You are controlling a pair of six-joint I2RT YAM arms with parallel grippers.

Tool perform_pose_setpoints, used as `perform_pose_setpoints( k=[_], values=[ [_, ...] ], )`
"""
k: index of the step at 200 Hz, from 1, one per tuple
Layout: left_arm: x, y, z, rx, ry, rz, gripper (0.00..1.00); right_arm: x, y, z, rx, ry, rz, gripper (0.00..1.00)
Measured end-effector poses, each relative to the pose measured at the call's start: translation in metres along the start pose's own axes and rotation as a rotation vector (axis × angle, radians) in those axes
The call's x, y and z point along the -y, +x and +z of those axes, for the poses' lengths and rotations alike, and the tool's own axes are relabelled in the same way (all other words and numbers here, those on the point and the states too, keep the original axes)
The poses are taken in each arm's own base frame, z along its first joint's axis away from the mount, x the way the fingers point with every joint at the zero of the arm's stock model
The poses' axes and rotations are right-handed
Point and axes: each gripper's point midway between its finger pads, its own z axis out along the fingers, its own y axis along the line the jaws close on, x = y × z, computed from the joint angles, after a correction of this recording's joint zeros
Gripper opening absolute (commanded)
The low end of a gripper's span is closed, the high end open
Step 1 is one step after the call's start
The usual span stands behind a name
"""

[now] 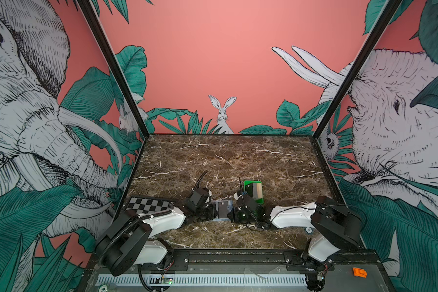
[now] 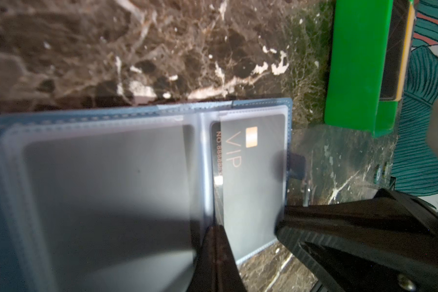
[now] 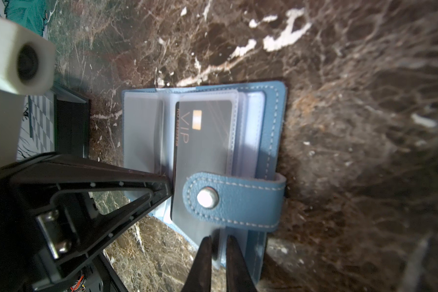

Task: Put the credit cards into the card holder

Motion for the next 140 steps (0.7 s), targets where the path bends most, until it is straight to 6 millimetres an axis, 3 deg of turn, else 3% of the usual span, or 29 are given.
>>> perform_pose_setpoints(
  k=[140],
  values=[
    [0.0008, -0.0009, 0.001, 0.003, 0.004, -0.001, 0.03, -0.0065, -0.0079, -0.0071, 0.022, 0.017, -0.04, 0.13]
  ],
)
